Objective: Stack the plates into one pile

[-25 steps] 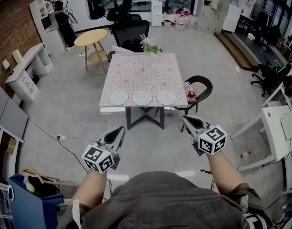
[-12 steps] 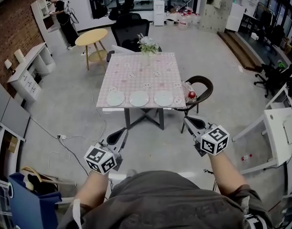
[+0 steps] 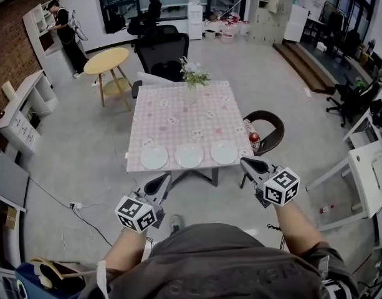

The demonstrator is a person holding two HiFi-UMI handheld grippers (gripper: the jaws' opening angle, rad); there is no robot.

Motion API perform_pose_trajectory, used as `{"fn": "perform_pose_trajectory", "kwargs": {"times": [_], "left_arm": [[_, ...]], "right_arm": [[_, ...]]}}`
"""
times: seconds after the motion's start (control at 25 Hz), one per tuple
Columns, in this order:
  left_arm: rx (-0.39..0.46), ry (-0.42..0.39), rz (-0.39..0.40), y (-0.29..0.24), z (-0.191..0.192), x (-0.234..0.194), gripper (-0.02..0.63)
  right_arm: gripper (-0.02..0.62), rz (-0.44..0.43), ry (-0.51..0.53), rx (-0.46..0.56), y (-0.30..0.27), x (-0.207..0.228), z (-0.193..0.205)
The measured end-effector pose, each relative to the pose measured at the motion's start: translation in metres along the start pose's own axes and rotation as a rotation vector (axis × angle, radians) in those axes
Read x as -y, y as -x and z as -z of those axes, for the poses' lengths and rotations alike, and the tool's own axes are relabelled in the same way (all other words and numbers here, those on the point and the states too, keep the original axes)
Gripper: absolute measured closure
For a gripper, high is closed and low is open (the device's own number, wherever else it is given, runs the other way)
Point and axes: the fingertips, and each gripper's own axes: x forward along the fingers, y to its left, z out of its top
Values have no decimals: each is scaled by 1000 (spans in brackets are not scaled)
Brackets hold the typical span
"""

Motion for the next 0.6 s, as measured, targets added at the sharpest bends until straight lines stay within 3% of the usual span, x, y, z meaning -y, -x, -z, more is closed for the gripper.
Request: {"fn": "perform_pose_trajectory", "kwargs": {"times": [0.32,0.6], "left_arm": [[4,-52,108,-40,-60,-134,601],[-14,-14,122,-66,-58,-203,601]], "right_arm": [[600,58,11,14,-134,23,-56],[600,73,-3,-15,-200,48,-61]]}}
